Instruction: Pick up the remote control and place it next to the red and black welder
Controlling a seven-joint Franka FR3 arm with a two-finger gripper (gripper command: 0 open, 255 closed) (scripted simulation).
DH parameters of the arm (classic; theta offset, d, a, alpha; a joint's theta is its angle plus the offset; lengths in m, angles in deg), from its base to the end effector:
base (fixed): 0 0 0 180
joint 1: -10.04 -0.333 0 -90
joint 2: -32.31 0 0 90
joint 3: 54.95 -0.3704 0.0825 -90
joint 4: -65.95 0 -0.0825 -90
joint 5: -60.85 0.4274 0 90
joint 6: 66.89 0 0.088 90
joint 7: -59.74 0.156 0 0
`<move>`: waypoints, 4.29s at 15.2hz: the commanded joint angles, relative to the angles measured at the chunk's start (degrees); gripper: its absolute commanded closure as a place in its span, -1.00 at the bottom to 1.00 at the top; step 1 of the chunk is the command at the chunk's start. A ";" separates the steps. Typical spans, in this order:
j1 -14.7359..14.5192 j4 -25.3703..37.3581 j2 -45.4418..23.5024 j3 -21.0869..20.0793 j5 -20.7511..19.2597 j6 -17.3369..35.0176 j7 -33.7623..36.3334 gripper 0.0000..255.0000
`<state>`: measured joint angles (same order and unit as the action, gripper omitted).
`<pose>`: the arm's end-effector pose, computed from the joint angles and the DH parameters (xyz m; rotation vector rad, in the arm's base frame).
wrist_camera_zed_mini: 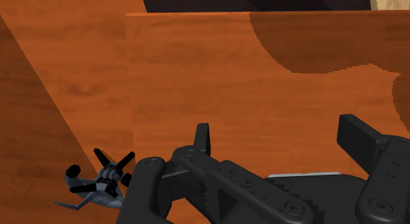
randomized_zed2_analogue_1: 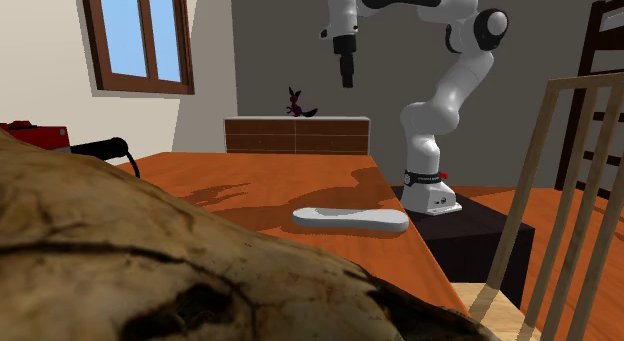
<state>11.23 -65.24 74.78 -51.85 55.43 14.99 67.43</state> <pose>0.3031 -0.0436 0.5884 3.0586 -0.3076 -0.1815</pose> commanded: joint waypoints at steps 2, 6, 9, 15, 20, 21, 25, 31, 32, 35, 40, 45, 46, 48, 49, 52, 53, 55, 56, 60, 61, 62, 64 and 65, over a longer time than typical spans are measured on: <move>-0.36 -0.93 0.03 -1.06 0.93 0.95 1.42 -1.00; -1.91 -3.98 -0.63 -5.37 4.61 5.02 7.00 -1.00; -3.13 -5.55 -1.96 -8.67 7.25 8.35 11.08 -1.00; -5.41 -6.75 -6.85 -15.39 11.76 15.60 19.04 -1.00; -6.80 -5.67 -13.07 -21.04 14.18 21.91 25.66 -1.00; -6.98 -5.23 -14.52 -22.18 14.46 23.17 27.00 -1.00; -7.48 -2.71 -21.00 -26.67 14.64 28.03 32.62 -1.00; -7.84 3.27 -32.61 -32.93 11.40 34.41 42.22 -1.00; -7.96 4.53 -34.77 -33.83 10.37 35.29 44.00 -1.00; -8.69 8.77 -41.57 -36.05 6.48 37.47 49.61 -1.00; -11.99 17.53 -53.59 -37.43 -1.61 39.21 59.02 -1.00; -14.76 21.60 -59.80 -36.63 -5.72 40.50 63.11 -1.00; -14.85 21.26 -60.18 -36.51 -6.01 41.15 63.30 -1.00; -15.05 20.63 -60.97 -36.25 -6.62 42.43 63.70 -1.00; -15.15 20.34 -61.38 -36.11 -6.94 43.07 63.90 -1.00; -15.33 19.90 -62.05 -35.87 -7.44 44.06 64.23 -1.00; -15.33 19.90 -62.05 -35.87 -7.44 44.06 64.23 -1.00; -15.33 19.90 -62.05 -35.87 -7.45 44.06 64.23 -1.00; -15.33 19.90 -62.05 -35.87 -7.45 44.06 64.23 -1.00; -15.32 19.90 -62.04 -35.87 -7.44 44.05 64.23 1.00; -15.32 19.89 -62.04 -35.87 -7.44 44.06 64.23 1.00; -15.32 19.90 -62.04 -35.87 -7.44 44.06 64.23 1.00; -15.33 19.90 -62.04 -35.87 -7.44 44.05 64.23 1.00; -15.33 19.90 -62.04 -35.87 -7.44 44.05 64.23 1.00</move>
<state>-4.09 -45.35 12.74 -87.72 47.99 59.04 131.66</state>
